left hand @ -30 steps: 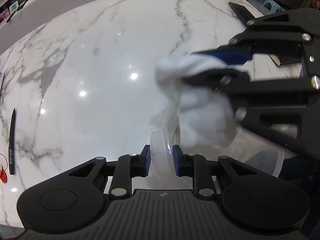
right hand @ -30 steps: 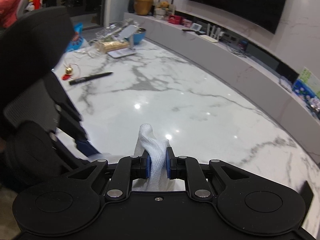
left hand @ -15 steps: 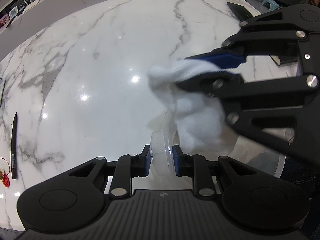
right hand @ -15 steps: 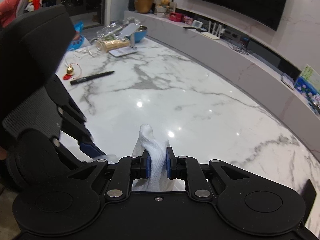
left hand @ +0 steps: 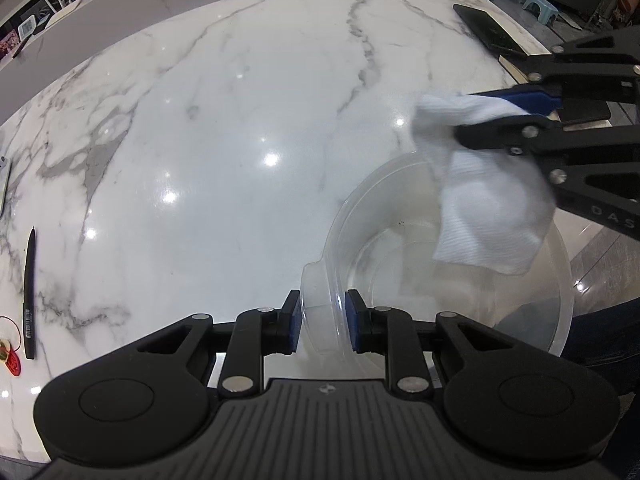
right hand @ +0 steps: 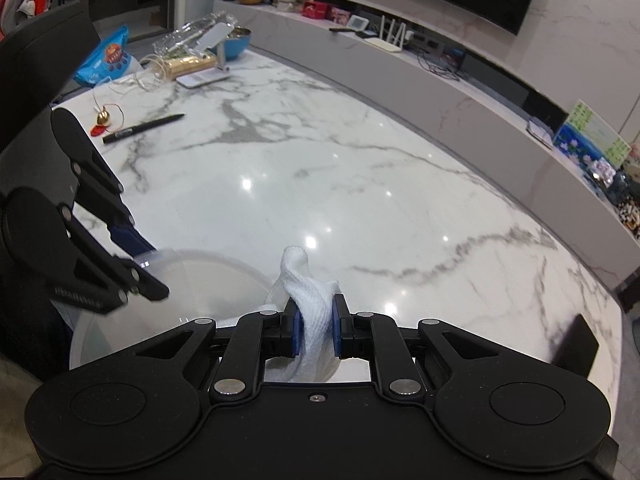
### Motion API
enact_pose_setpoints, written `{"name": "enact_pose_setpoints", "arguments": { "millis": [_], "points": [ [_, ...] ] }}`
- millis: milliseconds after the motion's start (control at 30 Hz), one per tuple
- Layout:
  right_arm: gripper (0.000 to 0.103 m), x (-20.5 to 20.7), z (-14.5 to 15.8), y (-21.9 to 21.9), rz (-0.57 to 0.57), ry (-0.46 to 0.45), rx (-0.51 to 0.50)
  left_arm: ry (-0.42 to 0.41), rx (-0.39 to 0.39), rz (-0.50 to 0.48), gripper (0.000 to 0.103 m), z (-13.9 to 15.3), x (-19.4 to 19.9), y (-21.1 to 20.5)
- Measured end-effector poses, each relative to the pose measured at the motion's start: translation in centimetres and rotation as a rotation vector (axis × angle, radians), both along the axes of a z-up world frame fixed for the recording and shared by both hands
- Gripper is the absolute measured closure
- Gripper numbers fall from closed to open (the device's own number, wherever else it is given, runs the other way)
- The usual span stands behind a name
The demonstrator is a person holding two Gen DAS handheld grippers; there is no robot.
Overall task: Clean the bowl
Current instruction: 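Push the cloth down into the bowl's bottom with the right gripper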
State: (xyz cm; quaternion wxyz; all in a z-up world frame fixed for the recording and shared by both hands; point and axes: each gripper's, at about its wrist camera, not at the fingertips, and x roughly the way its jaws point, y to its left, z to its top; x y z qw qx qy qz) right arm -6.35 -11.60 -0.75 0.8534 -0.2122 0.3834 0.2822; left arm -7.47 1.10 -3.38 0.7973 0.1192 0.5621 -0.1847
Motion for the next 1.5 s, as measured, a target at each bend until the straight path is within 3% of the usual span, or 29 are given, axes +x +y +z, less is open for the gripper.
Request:
{"name": "enact_pose_setpoints", "arguments": {
  "millis": [733,1500],
  "points": [
    [0.091,-4.3,1.3,-3.1,0.047,0.07,-0.079,-0.008,0.02,0.0,0.082,-0.1,0.2,-0.2],
    [0.091,-8.3,1.9,-1.2,0.25,0.159,-0.095,-0.011,0.03,-0.001,0.081,-0.1,0.2,-0.3]
  ]
}}
